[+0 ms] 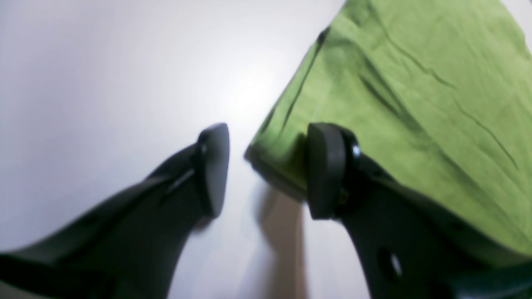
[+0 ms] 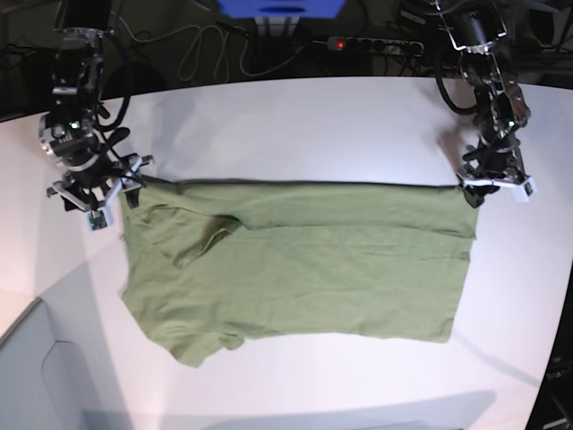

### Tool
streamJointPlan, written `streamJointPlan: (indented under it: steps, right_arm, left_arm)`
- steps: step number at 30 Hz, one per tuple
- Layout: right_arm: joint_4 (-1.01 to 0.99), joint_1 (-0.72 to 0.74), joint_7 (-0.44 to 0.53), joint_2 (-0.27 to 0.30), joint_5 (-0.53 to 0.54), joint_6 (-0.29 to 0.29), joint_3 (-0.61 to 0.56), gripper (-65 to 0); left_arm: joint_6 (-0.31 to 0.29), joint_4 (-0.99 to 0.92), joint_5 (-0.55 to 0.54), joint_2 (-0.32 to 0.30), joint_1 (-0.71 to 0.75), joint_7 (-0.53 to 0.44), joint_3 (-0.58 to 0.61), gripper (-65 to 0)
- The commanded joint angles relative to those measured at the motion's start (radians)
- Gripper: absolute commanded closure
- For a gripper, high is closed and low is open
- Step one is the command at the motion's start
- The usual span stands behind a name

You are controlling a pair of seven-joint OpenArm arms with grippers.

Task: Fold the T-shirt properly

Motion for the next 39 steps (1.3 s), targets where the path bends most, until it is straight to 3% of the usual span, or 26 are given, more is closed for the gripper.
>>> streamJointPlan:
  steps: [1, 9, 20, 25, 31, 35, 39]
  right_arm:
    - [0.011, 0.008, 0.023, 0.010, 0.008, 0.010, 0.003, -38.6]
    - [-0.009, -0.006, 0.026, 0.008, 0.010, 0.010, 0.003, -38.6]
    - [-0.159, -0.013, 0.135, 0.008, 0.013, 0.011, 0.003, -37.5]
    - [-0.199, -0.023, 0.135, 0.010, 0.011, 0.011, 0.003, -25.1]
    - [-0.193, -0.062, 0.138, 0.016, 0.010, 0.019, 0.003, -1.8]
    - [-0.191, -0.082, 0.138, 0.027, 0.008, 0.085, 0.012, -0.3]
    - [-0.133, -0.118, 0.138, 0.030, 0.008, 0.091, 0.037, -0.1]
  left_arm:
    - [0.002, 0.009, -0.001, -0.010, -0.006, 0.005, -0.004, -29.1]
    - [0.002, 0.007, 0.001, -0.007, -0.003, 0.002, 0.042, -28.0]
    - [0.000, -0.041, -0.006, -0.007, -0.011, 0.000, 0.052, 0.0]
    - [0.000, -0.041, -0.006, -0.007, -0.006, 0.000, 0.048, 0.0]
    - [0.000, -0.024, -0.007, -0.007, 0.023, 0.005, 0.048, 0.0]
    - [0.000, 0.033, -0.007, -0.007, 0.074, 0.008, 0.047, 0.0]
    - [0.000, 0.101, -0.009, -0.005, 0.153, 0.006, 0.045, 0.0]
